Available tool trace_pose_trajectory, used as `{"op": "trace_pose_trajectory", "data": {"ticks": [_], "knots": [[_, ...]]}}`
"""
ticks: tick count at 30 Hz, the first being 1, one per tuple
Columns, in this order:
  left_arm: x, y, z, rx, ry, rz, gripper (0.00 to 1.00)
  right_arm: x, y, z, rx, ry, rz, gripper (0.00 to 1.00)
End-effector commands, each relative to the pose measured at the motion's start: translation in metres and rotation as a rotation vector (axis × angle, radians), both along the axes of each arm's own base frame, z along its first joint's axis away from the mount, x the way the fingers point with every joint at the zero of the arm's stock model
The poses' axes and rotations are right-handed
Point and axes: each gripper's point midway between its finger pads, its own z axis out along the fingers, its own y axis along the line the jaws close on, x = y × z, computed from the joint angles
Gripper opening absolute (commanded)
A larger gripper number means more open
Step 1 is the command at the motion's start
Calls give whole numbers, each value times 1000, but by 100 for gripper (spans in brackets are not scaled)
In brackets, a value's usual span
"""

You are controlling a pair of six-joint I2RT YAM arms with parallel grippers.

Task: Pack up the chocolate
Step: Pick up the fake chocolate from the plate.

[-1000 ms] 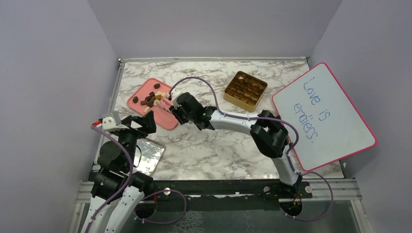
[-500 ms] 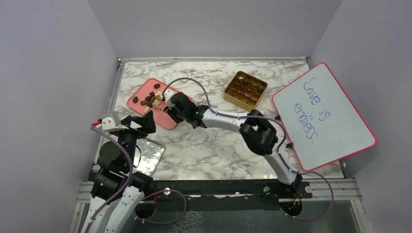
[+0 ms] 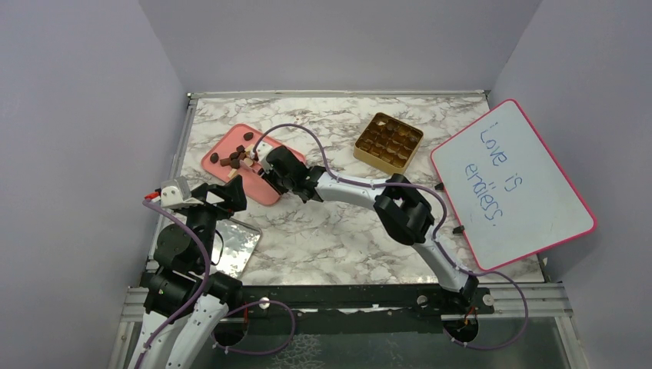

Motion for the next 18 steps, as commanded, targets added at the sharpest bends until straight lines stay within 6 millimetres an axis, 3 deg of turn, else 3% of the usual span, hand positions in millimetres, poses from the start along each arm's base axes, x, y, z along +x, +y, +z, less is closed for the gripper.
{"op": "trace_pose_trajectory", "data": {"ticks": [1, 10, 18], "knots": [[-1, 6, 4, 6, -14, 27, 99, 2, 0, 11, 5, -31, -13, 34], [0, 5, 3, 10, -9, 22, 99, -12, -5, 35, 59, -3, 1, 29], [1, 4, 1, 12, -2, 20, 99, -32, -29, 67, 107, 22, -11, 25]]}}
